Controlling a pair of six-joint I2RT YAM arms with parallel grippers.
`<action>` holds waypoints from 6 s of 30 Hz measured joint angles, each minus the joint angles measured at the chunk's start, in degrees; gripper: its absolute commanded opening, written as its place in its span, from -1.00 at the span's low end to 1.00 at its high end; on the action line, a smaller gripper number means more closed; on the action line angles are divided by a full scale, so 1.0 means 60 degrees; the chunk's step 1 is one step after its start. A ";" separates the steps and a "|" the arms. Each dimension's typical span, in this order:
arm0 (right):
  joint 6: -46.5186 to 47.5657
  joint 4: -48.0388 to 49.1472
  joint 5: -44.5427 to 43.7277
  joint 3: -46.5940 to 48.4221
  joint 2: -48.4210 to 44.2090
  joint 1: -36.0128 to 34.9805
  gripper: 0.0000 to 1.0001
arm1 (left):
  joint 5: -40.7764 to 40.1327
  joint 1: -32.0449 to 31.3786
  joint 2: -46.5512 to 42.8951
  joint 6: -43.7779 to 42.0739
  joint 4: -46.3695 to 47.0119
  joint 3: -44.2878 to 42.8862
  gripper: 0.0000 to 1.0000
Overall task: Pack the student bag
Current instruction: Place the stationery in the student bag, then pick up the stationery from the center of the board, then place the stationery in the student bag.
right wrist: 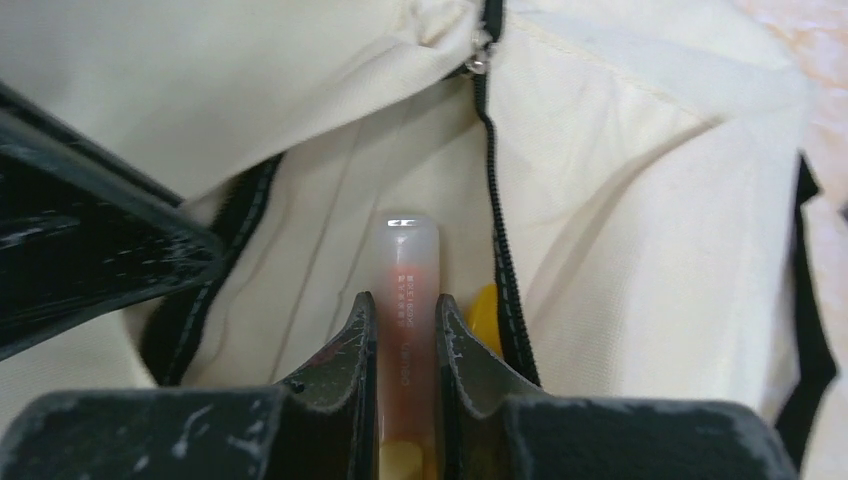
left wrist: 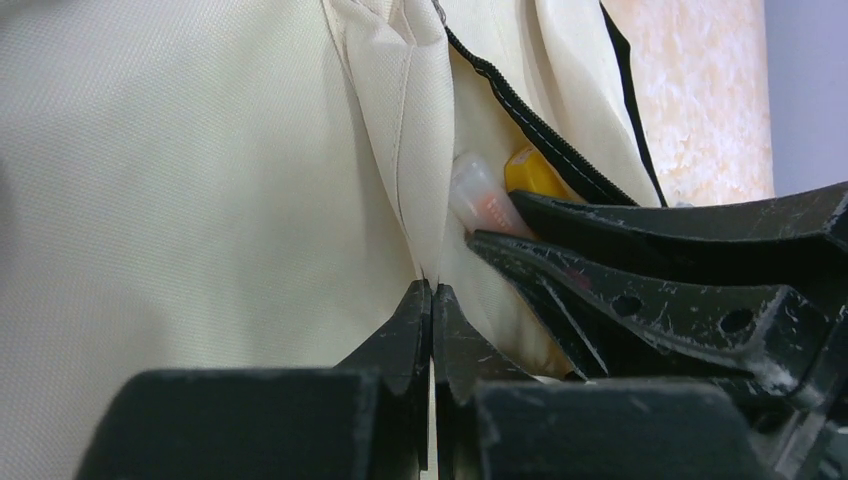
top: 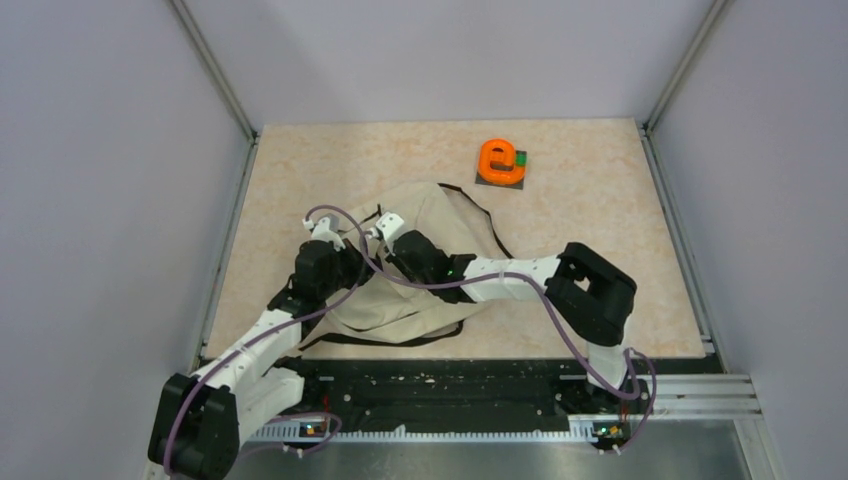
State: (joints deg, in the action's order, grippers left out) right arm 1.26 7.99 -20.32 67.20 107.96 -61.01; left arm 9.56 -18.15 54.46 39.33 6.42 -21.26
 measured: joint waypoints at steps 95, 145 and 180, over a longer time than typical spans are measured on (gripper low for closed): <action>-0.4466 -0.5887 0.1956 -0.5147 -0.7566 0.8575 0.10 | 0.0503 -0.0055 -0.0484 0.0175 -0.0171 0.0284 -1.00; -0.4280 -0.5246 0.2524 -0.4029 -0.8342 0.6685 -1.00 | 0.0525 -0.0051 -0.0280 0.0025 -0.0055 0.0306 -1.00; -0.5257 -0.6444 -0.2135 0.2692 0.0084 -0.0743 -1.00 | 0.0612 -0.0051 -0.0499 0.0029 0.0007 0.0324 -1.00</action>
State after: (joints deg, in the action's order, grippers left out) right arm -30.28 -30.68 -33.12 83.35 108.47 -65.47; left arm 13.23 -18.46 51.46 39.51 6.46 -19.31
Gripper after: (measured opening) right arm 0.252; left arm 0.010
